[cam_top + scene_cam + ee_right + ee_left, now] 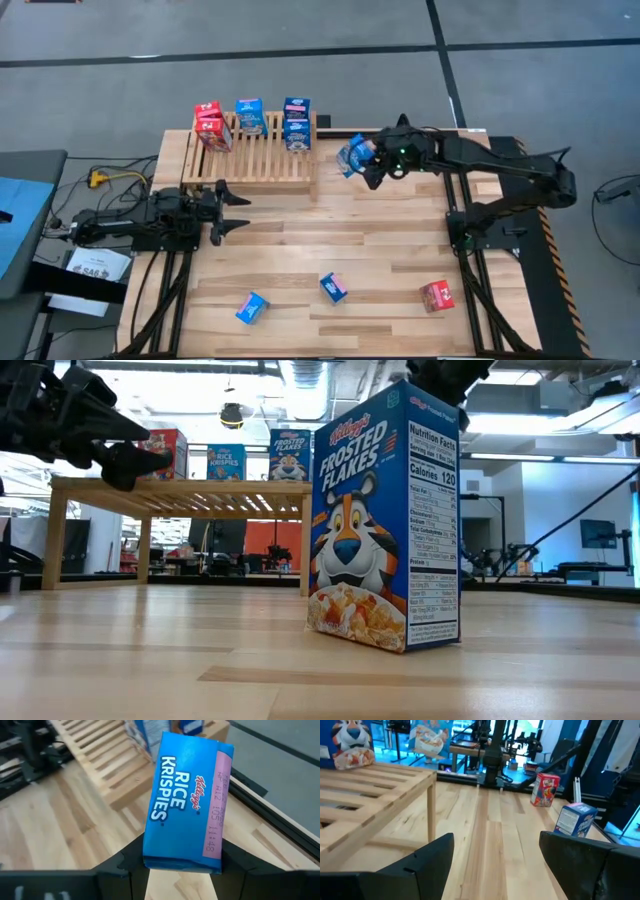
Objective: Stack cereal on shelf
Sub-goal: Put the top light blue cereal box the aligned with the other light blue cereal box on the shelf
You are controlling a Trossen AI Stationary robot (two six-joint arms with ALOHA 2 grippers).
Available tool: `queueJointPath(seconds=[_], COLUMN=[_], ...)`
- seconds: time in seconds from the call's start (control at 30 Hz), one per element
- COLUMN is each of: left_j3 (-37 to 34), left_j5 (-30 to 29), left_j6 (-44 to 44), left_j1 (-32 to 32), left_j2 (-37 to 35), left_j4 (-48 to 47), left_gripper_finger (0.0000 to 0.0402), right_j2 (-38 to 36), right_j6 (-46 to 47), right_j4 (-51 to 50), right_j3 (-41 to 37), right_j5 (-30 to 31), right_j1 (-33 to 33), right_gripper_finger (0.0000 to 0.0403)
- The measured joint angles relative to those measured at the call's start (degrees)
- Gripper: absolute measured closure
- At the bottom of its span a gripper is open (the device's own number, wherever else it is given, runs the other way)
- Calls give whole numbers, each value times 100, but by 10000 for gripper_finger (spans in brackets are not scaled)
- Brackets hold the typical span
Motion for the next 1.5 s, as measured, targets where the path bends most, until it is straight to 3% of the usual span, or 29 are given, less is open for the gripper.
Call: queueJointPath(seconds=[0.4, 0.77, 1.3, 1.5], left_j3=[2, 4, 4, 4], left_j5=[-202, -204, -211, -213], left_j6=[-83, -538, -535, -535], left_j1=[0, 0, 0, 0], left_j2=[0, 0, 0, 0], left_j4=[-387, -406, -414, -415], left_gripper_finger=[118, 118, 118, 118], right_j2=[-207, -87, -71, 229], right_j6=[-50, -828, -1844, -2265], right_j4=[426, 1135, 2829, 3124], right_j3=[104, 627, 616, 1108], right_j5=[-11, -18, -42, -46], right_j1=[628, 1211, 1265, 1233], right_gripper_finger=[211, 211, 211, 211])
